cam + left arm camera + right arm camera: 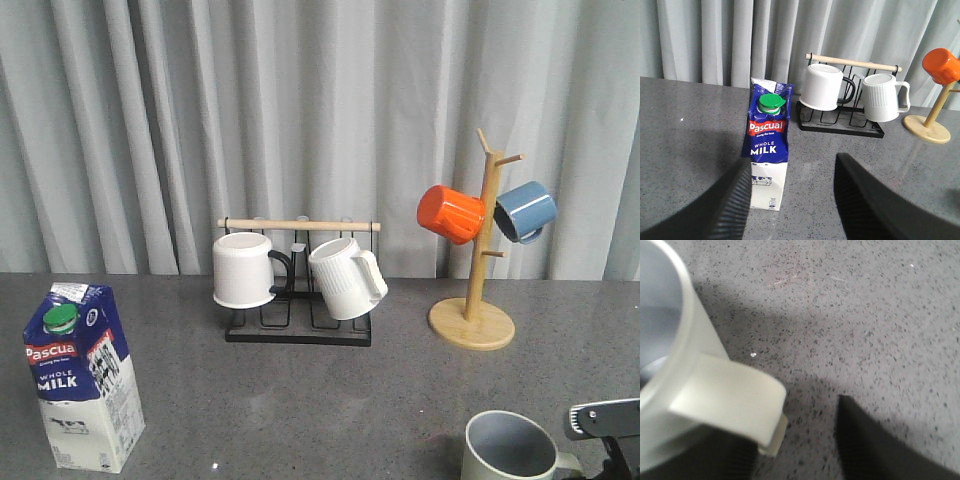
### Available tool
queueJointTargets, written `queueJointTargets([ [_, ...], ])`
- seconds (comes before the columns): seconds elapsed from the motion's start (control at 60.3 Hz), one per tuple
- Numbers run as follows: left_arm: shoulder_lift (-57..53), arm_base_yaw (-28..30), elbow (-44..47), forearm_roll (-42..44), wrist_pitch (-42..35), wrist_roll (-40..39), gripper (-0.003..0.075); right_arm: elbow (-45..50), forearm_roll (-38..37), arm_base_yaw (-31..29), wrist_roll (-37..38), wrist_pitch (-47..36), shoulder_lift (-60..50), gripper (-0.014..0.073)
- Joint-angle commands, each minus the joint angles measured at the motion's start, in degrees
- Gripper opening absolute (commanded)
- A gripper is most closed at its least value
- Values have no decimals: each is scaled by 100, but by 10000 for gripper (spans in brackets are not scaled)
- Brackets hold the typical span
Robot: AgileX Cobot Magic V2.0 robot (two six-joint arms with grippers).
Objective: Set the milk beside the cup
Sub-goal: 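Grasp the white HOME mug with the right gripper and slide it toward the table center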
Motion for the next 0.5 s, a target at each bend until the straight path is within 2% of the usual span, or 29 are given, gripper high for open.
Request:
queueJointTargets([
  [0.0,55,0,-197,-65,-417,-1,373,-163,-102,-2,-96,-693,-26,150],
  [0.066,55,0,-197,-65,-417,-1,373,-163,-112,-2,-96,-745,-26,48],
  [0.133,55,0,-197,-65,-417,-1,373,-163,-112,-2,-112,-758,-26,-16],
  [0.299,55,0,-197,-65,-418,-1,373,-285,-106,21,-131,-626,-136,-9],
  [0.481,55,0,-197,-65,-397,-1,373,-1235,23,651,-83,-18,-149,-6],
])
